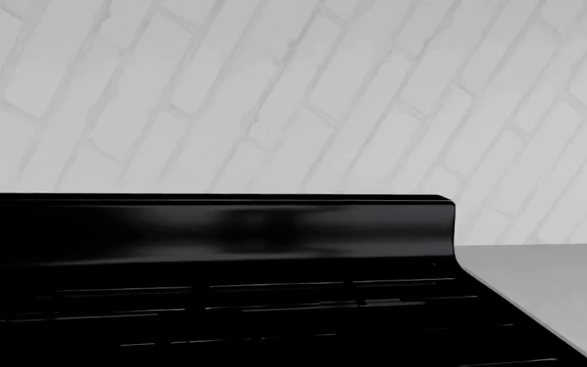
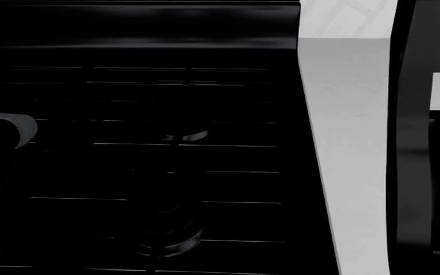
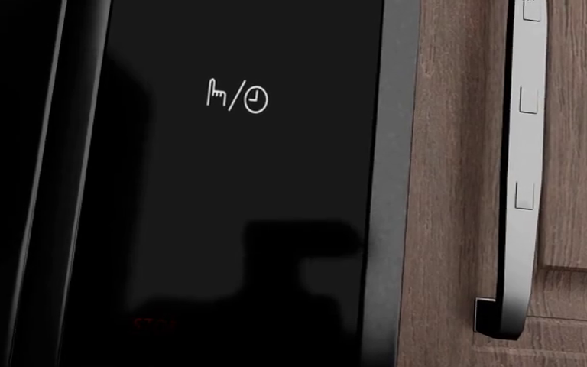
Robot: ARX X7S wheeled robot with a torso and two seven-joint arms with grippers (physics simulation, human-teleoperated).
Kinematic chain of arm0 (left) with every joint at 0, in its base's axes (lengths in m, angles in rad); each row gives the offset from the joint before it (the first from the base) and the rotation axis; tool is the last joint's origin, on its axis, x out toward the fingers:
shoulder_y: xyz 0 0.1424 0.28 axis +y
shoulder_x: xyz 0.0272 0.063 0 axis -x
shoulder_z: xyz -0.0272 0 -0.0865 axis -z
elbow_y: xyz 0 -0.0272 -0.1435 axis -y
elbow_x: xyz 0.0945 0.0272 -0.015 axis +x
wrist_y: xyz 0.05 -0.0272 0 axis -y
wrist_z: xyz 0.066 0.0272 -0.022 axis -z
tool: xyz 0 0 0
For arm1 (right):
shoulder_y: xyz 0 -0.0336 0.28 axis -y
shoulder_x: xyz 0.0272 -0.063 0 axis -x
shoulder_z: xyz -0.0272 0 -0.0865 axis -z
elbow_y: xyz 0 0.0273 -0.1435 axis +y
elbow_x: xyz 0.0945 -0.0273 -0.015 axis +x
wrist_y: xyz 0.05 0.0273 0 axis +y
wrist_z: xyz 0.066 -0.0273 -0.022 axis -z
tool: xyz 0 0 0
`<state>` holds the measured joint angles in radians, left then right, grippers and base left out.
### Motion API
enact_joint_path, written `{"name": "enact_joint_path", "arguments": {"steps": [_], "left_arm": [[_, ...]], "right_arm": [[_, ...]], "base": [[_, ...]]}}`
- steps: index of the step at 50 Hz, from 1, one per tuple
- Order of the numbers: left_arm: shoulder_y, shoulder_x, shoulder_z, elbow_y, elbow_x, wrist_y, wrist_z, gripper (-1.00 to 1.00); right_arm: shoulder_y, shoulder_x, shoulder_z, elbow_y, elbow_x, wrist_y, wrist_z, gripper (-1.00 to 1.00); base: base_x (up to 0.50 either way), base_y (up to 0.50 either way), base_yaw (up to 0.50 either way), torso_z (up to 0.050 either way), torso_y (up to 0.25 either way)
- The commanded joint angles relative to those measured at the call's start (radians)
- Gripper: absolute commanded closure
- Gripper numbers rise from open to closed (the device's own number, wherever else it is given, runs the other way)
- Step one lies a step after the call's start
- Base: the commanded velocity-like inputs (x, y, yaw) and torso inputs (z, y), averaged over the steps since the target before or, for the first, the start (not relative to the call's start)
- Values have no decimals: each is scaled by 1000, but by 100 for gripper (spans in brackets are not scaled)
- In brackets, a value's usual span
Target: Press the start button on the microwave
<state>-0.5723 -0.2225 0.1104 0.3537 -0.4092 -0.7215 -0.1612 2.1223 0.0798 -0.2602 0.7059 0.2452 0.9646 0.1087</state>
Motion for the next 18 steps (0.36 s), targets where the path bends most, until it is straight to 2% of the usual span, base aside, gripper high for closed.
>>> {"name": "enact_joint_path", "arguments": {"steps": [1,18], "left_arm": [[5,-2,3,1,-5,7,-4,-100],[15,-10,4,9,-13,13,-11,-100]], "right_arm": [[-18,-18,0,165,-9,-125,-28,100],[-12,-34,-9,321,-2,-217,-30,100]], "base": [[22,0,10,11,0],[23,1,9,5,0]]}}
